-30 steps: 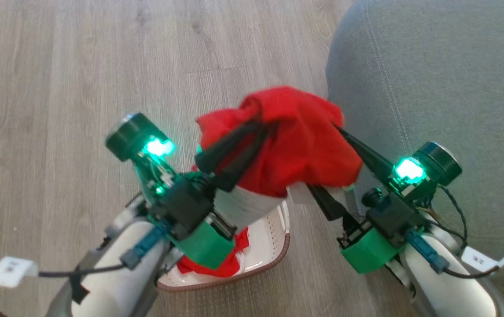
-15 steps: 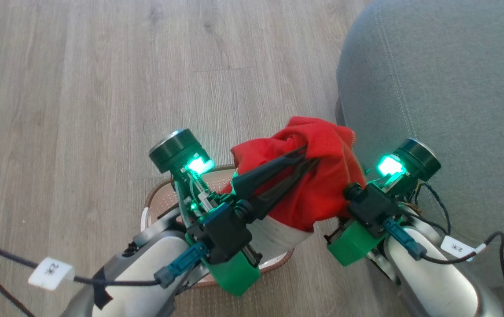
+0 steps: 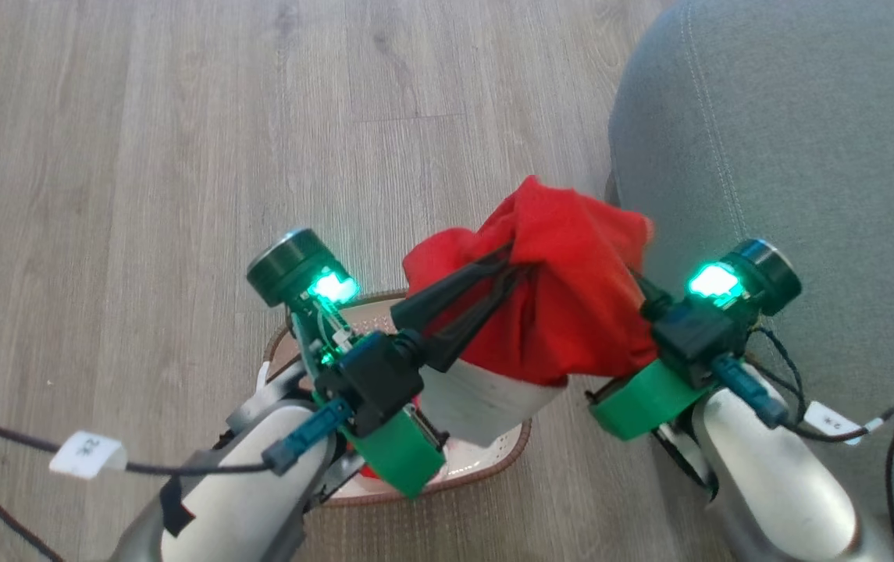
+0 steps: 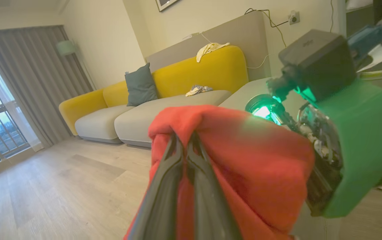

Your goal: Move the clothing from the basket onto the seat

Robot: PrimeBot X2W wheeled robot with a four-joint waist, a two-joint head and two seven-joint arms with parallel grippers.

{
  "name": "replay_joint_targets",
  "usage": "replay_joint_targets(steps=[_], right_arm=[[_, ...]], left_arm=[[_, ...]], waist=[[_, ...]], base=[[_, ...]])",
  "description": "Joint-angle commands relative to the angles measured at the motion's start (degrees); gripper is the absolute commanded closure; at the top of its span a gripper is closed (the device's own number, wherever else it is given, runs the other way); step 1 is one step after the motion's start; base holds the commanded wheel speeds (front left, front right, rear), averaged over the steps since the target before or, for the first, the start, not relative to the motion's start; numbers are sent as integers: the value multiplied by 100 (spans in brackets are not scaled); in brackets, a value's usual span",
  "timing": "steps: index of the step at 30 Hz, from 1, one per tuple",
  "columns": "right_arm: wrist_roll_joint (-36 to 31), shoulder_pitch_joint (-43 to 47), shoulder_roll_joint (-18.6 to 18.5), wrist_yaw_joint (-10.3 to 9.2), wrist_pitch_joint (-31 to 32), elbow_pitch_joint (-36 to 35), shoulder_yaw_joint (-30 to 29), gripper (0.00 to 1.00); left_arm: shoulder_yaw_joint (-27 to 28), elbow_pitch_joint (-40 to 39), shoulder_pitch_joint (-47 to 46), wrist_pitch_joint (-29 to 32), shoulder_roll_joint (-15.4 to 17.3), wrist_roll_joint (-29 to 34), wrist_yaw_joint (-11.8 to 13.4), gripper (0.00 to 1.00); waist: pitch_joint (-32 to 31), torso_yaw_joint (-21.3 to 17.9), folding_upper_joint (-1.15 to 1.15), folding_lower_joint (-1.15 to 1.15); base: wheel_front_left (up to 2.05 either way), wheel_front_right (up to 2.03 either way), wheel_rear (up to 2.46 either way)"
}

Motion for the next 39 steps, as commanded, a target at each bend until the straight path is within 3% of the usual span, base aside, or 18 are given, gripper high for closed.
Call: replay_joint_targets(steps=[1,4,5,14,25,39], right_arm=[[49,-37,109,-1,-35,-187,-8,100],[93,-7,193,-1,-35,-157,-231,100],[96,-2,225,-1,-35,-132,-304,100],[178,19,452,-1,-35,-50,-1085,100],[315,312,460,-1,-35,55,-2029,100],[492,669,573,-1,-35,531,-2669,100]], left_arm=[[299,-140,-113,-28,12,-73,-4,87],[387,39,-48,-28,-29,-85,-4,7],[425,91,-17,-28,-54,-98,-4,0],[646,426,279,-28,-185,-46,-4,0],[978,776,940,-28,-471,-164,-4,0],[614,1283,1305,-28,-486,-409,-4,0]], waist=[[1,0,0,0],[-9,-8,0,0],[-14,-14,0,0],[-100,-60,0,0],[-282,-70,0,0],[-234,-56,0,0]], base=[[0,0,0],[0,0,0],[0,0,0],[0,0,0],[0,0,0],[0,0,0]])
